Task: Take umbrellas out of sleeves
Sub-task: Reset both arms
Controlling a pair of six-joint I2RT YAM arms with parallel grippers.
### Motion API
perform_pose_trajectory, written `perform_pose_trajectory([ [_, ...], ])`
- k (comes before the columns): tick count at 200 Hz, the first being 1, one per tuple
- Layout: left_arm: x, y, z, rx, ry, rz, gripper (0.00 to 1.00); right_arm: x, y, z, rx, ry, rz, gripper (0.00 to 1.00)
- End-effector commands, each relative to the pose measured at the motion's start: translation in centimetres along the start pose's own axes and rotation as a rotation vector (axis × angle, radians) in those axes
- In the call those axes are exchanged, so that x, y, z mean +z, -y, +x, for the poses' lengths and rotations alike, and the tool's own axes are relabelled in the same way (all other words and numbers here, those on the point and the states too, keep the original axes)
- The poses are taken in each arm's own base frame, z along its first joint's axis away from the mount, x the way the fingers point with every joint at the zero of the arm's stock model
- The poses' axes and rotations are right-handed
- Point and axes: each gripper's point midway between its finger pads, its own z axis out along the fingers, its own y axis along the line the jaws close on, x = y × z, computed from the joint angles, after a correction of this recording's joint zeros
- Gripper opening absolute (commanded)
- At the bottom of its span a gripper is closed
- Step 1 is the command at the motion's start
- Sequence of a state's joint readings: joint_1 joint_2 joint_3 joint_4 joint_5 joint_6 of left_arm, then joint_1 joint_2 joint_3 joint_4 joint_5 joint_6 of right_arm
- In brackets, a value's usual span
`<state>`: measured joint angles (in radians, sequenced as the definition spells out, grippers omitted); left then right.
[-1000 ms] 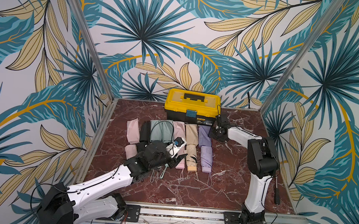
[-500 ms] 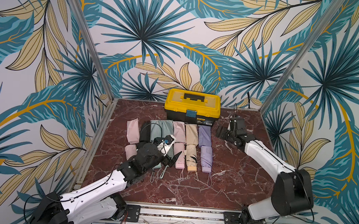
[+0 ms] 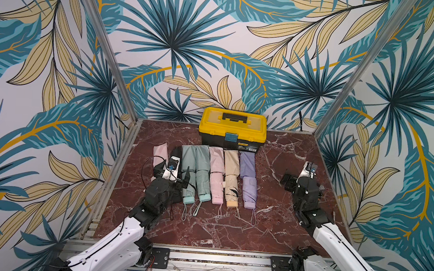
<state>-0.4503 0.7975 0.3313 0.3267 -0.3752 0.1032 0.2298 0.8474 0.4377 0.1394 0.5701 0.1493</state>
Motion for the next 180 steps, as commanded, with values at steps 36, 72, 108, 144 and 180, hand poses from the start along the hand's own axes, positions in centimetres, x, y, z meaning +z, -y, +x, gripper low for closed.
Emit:
perform_pose_trajectory([
  [36, 2.1, -3.8, 3.7, 0.042, 0.005, -0.114, 1.0, 0.9, -0.2, 1.5, -0.13, 0.199, -0.004, 1.0],
  [72, 3.4, -5.7, 5.1, 0.001, 0.029, -0.139, 0.99, 3.0, -1.8, 3.0, -0.165, 0.227, -0.033, 1.0],
  [108, 4.3, -7.1, 6.3, -0.086, 0.022, -0.13, 1.0, 4.4, -2.2, 4.6, -0.137, 0.229, -0.057, 1.0],
  [144, 5.1, -7.4, 7.1, -0.149, 0.038, -0.094, 1.0, 5.3, -1.5, 5.3, -0.092, 0.222, -0.077, 1.0],
  [180, 6.1, -7.7, 8.6, -0.178, 0.015, -0.083, 0.99, 6.1, -1.7, 5.5, -0.109, 0.176, -0.075, 1.0],
])
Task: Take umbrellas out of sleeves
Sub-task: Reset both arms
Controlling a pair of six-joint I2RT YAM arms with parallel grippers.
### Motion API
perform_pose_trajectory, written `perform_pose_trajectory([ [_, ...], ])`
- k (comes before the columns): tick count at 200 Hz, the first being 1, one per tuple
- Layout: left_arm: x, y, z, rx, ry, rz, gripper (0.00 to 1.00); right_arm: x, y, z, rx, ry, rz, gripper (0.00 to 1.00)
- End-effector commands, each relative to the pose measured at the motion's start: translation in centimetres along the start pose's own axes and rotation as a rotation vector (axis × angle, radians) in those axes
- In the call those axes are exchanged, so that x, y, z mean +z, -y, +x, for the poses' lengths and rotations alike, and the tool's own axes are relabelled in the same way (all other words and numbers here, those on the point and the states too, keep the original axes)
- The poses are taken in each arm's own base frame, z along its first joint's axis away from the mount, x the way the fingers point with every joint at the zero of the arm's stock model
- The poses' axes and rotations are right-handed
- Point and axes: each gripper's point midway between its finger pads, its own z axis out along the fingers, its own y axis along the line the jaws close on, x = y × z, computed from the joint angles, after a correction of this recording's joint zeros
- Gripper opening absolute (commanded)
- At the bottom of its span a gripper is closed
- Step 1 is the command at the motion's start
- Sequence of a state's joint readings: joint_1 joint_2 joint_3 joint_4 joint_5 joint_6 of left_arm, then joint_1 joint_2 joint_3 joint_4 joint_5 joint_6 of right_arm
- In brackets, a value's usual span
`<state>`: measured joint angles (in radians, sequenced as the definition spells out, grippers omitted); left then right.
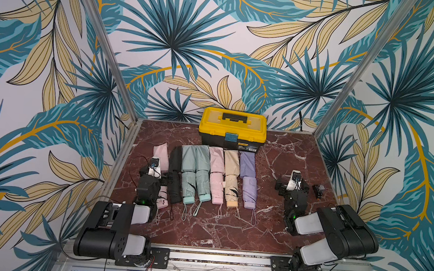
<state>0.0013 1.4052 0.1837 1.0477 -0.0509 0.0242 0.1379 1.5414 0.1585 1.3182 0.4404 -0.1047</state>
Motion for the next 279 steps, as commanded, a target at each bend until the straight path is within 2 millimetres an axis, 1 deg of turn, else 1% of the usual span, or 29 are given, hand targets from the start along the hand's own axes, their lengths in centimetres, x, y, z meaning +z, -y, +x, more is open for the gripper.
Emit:
perform_pose_trajectory([
  [1, 0.6, 0.3, -1.3, -0.04, 0.064, 0.043, 0.99, 0.7, -0.5, -1.0, 0.028, 0.009, -0.024, 1.0],
  [37, 1.6, 0.1, -0.7, -0.043, 0.04, 0.037, 1.0, 3.4, -0.5, -0.2, 0.047, -0.132, -0.056, 1.0],
  [48, 2.5, 0.4, -0.7, -0.036, 0.018, 0.054, 1.0, 4.1, -0.5, 0.1, 0.069, -0.176, -0.086, 1.0],
  [60, 4.1, 1.2, -0.4, -0.015, -0.036, 0.103, 1.0, 4.6, -0.4, 0.2, 0.092, -0.198, -0.111, 1.0],
  [67, 4.2, 1.0, -0.4, -0.032, -0.052, 0.095, 1.0, 4.7, -0.1, 0.2, 0.104, -0.202, -0.112, 0.99],
  [77, 4.4, 0.5, -0.3, -0.055, -0.071, 0.099, 1.0, 4.8, 0.0, 0.3, 0.113, -0.204, -0.115, 0.99],
  [105, 4.4, 0.5, -0.2, -0.057, -0.08, 0.101, 1.0, 4.7, 0.2, 0.2, 0.121, -0.197, -0.113, 1.0],
  [119, 4.4, 0.6, -0.3, -0.052, -0.079, 0.109, 1.0, 4.4, 1.9, 0.2, 0.15, -0.178, -0.017, 0.99],
  [123, 4.4, 0.6, -0.3, -0.052, -0.079, 0.107, 1.0, 4.3, 2.0, 0.1, 0.154, -0.175, -0.013, 1.0],
  [125, 4.4, 0.6, -0.2, -0.053, -0.08, 0.106, 1.0, 4.2, 1.8, 0.2, 0.151, -0.174, -0.023, 1.0],
  [129, 4.4, 0.6, -0.2, -0.053, -0.08, 0.107, 1.0, 4.1, 0.8, 0.0, 0.136, -0.169, -0.087, 1.0],
  [133, 4.4, 0.6, -0.2, -0.053, -0.08, 0.106, 1.0, 3.8, -1.0, -0.1, 0.1, -0.163, -0.192, 1.0],
  [136, 4.4, 0.6, -0.2, -0.051, -0.08, 0.107, 1.0, 3.4, -2.7, -0.2, 0.058, -0.156, -0.297, 1.0],
  [139, 4.4, 0.6, -0.3, -0.052, -0.079, 0.106, 1.0, 3.2, -3.4, -0.3, 0.036, -0.147, -0.338, 1.0],
  [145, 4.4, 0.6, -0.2, -0.051, -0.08, 0.107, 1.0, 3.1, -2.5, -0.3, 0.059, -0.138, -0.289, 1.0],
  [153, 4.4, 0.6, -0.2, -0.051, -0.08, 0.105, 1.0, 3.6, -1.1, 0.0, 0.091, -0.151, -0.2, 1.0],
  [162, 4.4, 0.6, -0.2, -0.052, -0.08, 0.104, 0.99, 4.6, 1.6, 0.3, 0.145, -0.188, -0.025, 1.0],
  [176, 4.4, 0.6, -0.2, -0.051, -0.08, 0.105, 1.0, 4.5, 1.9, 0.3, 0.146, -0.19, -0.009, 1.0],
  [185, 4.4, 0.6, -0.2, -0.05, -0.08, 0.105, 1.0, 4.4, 1.1, 0.1, 0.131, -0.185, -0.059, 1.0],
  [195, 4.4, 0.6, -0.2, -0.05, -0.08, 0.103, 1.0, 4.0, -1.7, 0.0, 0.069, -0.181, -0.223, 0.99],
  [198, 4.4, 0.7, -0.2, -0.047, -0.08, 0.104, 0.99, 4.0, -2.1, -0.1, 0.063, -0.178, -0.249, 1.0],
  [279, 4.4, 0.6, -0.2, -0.045, -0.08, 0.099, 1.0, 4.1, -1.8, 0.0, 0.076, -0.187, -0.227, 1.0],
])
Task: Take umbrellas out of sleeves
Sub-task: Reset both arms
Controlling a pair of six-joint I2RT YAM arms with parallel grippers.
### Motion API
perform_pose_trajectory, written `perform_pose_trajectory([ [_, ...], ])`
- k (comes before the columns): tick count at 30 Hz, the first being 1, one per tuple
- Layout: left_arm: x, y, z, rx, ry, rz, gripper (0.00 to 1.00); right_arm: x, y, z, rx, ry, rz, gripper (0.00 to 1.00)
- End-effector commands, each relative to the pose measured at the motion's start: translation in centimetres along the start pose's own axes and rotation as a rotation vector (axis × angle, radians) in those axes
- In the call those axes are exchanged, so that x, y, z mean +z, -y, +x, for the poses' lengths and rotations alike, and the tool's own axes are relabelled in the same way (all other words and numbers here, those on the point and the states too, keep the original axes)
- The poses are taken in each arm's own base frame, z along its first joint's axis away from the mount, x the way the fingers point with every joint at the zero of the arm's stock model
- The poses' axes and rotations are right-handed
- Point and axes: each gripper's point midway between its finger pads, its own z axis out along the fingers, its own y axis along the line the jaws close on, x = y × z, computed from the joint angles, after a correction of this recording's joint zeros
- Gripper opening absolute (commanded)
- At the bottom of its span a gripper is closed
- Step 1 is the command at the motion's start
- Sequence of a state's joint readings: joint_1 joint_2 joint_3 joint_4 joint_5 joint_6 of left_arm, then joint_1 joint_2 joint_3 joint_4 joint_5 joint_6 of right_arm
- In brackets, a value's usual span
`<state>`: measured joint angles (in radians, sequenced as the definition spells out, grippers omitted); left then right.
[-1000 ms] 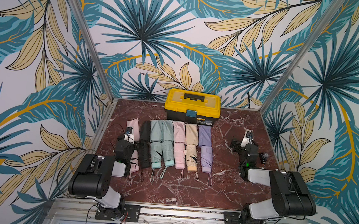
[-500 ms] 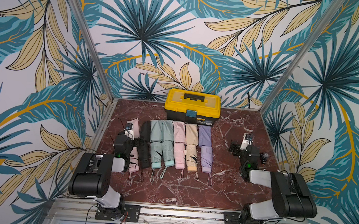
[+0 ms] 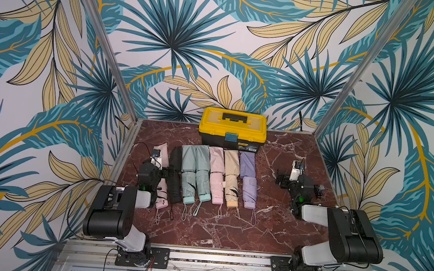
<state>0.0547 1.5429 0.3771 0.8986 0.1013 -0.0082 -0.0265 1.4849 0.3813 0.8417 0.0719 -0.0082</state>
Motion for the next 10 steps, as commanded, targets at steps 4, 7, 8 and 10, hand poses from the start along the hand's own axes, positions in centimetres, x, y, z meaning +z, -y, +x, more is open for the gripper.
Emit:
perform_pose_trajectory([
  [4, 0.05, -0.06, -0.58, 0.003, 0.014, -0.003, 0.99, 0.25, -0.26, -0.45, -0.004, -0.002, -0.017, 1.0],
  [7, 0.06, -0.07, -0.55, 0.003, 0.013, -0.003, 1.0, 0.25, -0.24, -0.46, -0.001, -0.003, -0.021, 0.99],
  [8, 0.05, -0.03, -0.57, 0.003, 0.014, -0.001, 1.0, 0.18, -0.21, -0.5, -0.001, 0.0, -0.019, 0.99],
  [10, 0.06, -0.07, -0.55, 0.004, 0.013, -0.003, 1.0, 0.02, 0.1, -0.58, 0.003, 0.005, -0.001, 1.0],
])
